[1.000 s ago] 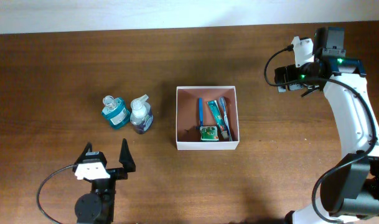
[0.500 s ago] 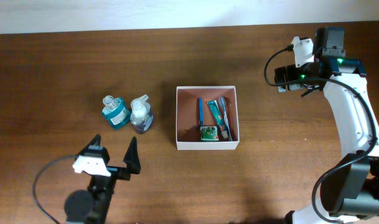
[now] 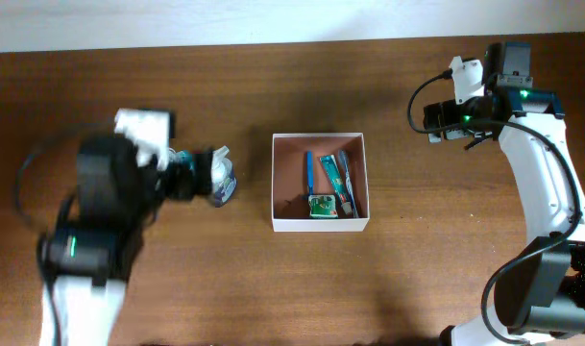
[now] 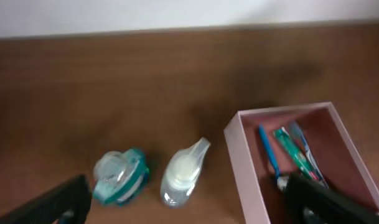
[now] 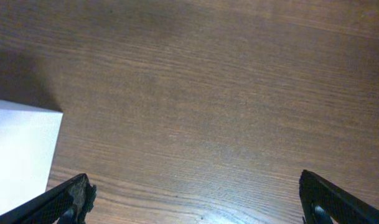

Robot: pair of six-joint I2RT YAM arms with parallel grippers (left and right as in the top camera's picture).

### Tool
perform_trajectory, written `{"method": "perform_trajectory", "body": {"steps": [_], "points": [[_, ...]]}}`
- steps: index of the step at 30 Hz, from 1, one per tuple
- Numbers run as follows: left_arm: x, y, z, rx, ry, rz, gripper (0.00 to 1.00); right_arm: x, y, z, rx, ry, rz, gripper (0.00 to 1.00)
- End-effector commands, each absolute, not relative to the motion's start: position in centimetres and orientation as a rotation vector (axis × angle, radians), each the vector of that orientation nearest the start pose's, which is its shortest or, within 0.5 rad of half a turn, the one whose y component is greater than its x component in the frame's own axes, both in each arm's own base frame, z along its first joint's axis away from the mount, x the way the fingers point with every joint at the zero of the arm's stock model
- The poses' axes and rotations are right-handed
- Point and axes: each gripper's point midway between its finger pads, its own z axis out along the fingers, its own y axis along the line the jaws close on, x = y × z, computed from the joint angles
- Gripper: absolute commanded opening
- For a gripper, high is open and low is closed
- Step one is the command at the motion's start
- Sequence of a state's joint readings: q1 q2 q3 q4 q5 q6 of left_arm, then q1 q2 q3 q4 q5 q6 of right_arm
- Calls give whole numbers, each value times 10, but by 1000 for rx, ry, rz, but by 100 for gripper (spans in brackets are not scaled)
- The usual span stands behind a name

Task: Pack container
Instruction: 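Reach the left gripper to the foam soap pump bottle and grasp it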

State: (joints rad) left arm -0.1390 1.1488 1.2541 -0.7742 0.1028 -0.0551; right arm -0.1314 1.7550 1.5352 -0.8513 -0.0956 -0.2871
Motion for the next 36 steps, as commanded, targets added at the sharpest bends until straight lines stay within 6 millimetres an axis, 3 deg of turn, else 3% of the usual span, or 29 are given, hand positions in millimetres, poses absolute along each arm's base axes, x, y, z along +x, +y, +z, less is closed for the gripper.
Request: {"method": "perform_trajectory", "body": {"steps": [1, 4, 7, 10, 14, 31, 36], "points": [[363, -92, 277, 252, 2345, -257, 99, 440, -44, 165, -215, 2618, -18, 98], [385, -112, 255, 301, 2413, -271, 99, 440, -44, 165, -215, 2618, -18, 98], [394, -118, 229, 315, 2479, -270, 99, 440, -44, 165, -215, 2618, -18, 98], [399, -109, 214, 293, 2523, -204, 99, 440, -44, 165, -215, 2618, -18, 98], [405, -90, 212, 244, 2523, -65, 99, 440, -44, 165, -215, 2618, -18, 98], [389, -93, 166, 283, 2668, -46, 84, 440, -44, 165, -215, 2618, -18, 98], [376, -90, 143, 297, 2777, -26, 81, 440, -44, 165, -215, 2618, -18, 98]]}}
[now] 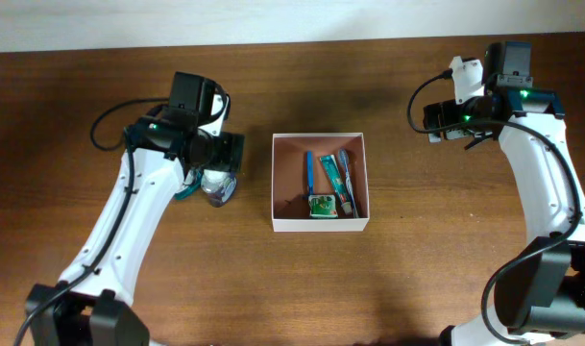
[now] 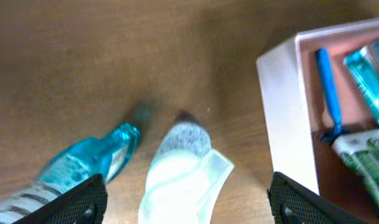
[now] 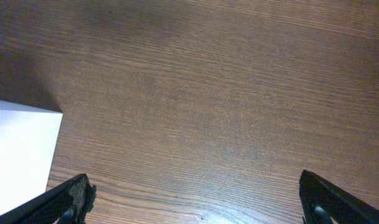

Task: Pack container
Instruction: 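Reach the left gripper to the foam soap pump bottle and grasp it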

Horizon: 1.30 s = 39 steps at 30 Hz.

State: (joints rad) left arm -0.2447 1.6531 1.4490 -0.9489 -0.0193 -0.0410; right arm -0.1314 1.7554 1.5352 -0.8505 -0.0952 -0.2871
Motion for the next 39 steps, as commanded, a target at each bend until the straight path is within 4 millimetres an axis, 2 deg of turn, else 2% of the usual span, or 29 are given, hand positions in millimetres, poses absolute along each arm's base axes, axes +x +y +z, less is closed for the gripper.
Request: {"method": "perform_trajectory", "body": {"steps": [1, 15, 18, 34, 39], "points": [[374, -89, 140, 299, 2792, -23, 79, 440, -44, 165, -215, 2618, -18, 98], [371, -87, 138, 301, 2810, -14, 67, 440, -44, 165, -215, 2618, -18, 98], [370, -87, 138, 301, 2811, -13, 61, 440, -44, 165, -215, 2618, -18, 98], [371, -87, 138, 493, 2783, 17, 61, 440, -44, 165, -215, 2618, -18, 98], [375, -89, 139, 493, 2764, 15, 61, 440, -44, 165, -215, 2618, -18, 98]]}}
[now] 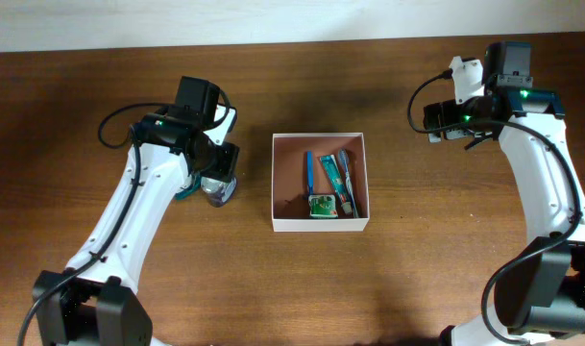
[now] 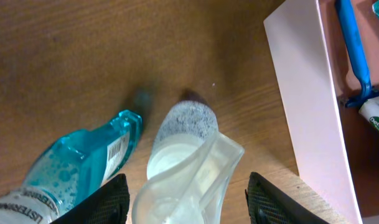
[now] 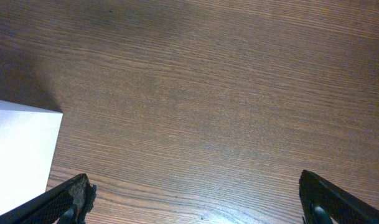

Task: Pack container
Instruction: 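Reach the left gripper to the foam soap pump bottle and grasp it, then lift the pump bottle right and lower it into the box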

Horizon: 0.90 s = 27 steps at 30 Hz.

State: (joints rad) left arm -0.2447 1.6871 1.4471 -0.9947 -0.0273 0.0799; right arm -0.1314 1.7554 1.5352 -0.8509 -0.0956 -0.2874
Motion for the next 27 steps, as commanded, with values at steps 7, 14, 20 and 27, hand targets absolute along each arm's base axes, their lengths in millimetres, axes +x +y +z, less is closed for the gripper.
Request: {"method": "perform_trajectory", "body": {"steps": [7, 14, 20, 27], "points": [[379, -89, 127, 497, 2787, 18, 59, 440, -44, 165, -215, 2618, -18, 98], [379, -90, 118, 501, 2810, 21, 49, 440, -44, 165, -215, 2618, -18, 98], [379, -89, 118, 500, 2810, 21, 39, 440, -44, 165, -215, 2618, -18, 99], [383, -83, 122, 487, 2798, 78, 31, 440, -44, 165, -215, 2618, -18, 98]]}}
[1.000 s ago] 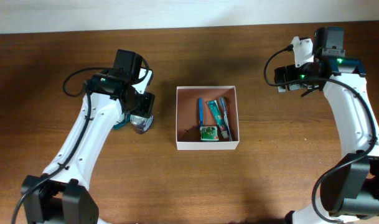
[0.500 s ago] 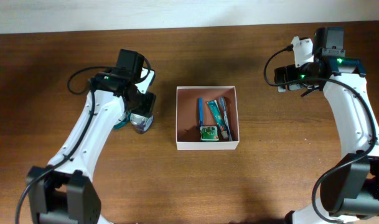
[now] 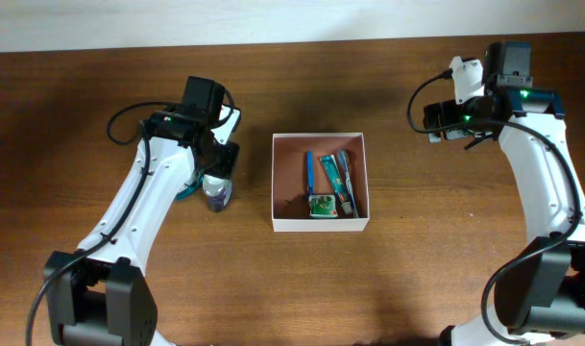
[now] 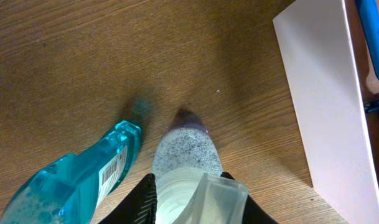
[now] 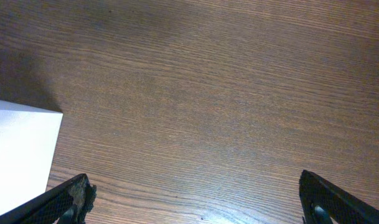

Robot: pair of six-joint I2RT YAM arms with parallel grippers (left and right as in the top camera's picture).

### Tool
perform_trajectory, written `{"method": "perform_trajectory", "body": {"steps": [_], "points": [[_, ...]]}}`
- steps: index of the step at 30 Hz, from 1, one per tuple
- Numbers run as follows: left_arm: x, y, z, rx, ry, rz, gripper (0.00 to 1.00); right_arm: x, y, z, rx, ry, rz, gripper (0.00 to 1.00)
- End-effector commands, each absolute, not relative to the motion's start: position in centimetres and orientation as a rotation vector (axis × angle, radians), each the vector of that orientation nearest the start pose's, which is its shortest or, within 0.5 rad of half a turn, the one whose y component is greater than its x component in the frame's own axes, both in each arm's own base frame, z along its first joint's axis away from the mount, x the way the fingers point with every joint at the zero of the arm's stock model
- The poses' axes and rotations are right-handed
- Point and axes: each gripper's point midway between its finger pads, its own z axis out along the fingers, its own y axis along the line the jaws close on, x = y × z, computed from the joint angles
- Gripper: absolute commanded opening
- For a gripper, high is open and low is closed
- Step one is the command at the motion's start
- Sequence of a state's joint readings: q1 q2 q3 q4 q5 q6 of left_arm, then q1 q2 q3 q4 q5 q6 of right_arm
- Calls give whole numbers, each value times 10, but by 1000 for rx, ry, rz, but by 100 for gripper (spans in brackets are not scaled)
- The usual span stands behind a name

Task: Pack container
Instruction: 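Lift the pump bottle right and lower it into the box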

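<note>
A white cardboard box [image 3: 320, 226] sits mid-table holding a blue razor [image 3: 309, 171], tubes and a green packet [image 3: 321, 205]. To its left lie a clear bottle with a greyish cap end [image 4: 188, 163] and a blue mouthwash bottle [image 4: 83, 180] side by side. My left gripper [image 4: 192, 200] is down over the clear bottle, its black fingers pressed against both sides of it. At the far right, my right gripper [image 5: 192, 199] hangs open above bare wood with nothing between its fingers.
In the left wrist view the box's white wall [image 4: 323, 93] stands close to the right of the clear bottle. The box corner [image 5: 21, 155] shows at the lower left of the right wrist view. Brown wooden tabletop surrounds everything.
My left gripper has come lower and its fingers have shut onto the sides of the clear bottle. The bottle still lies on the table. The right arm has not moved.
My left arm was first far left, blurred, with both bottles lying ahead of it. Then it stood over the bottles with fingers wide apart. Then the fingers were narrower round the clear bottle, and now they grip it. The right gripper stayed open and still.
</note>
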State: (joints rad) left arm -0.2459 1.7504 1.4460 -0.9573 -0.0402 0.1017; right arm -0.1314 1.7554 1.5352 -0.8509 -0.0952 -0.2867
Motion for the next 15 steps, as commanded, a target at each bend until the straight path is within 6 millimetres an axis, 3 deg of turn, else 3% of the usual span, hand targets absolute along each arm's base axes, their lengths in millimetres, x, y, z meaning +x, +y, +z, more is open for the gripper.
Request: {"method": "perform_trajectory", "body": {"steps": [1, 9, 15], "points": [[384, -83, 123, 487, 2794, 78, 30, 440, -44, 165, -215, 2618, -18, 98], [396, -86, 142, 470, 2745, 67, 30, 440, -44, 165, -214, 2618, -19, 98], [409, -102, 171, 473, 2671, -34, 30, 440, -44, 165, -214, 2618, -19, 98]]}}
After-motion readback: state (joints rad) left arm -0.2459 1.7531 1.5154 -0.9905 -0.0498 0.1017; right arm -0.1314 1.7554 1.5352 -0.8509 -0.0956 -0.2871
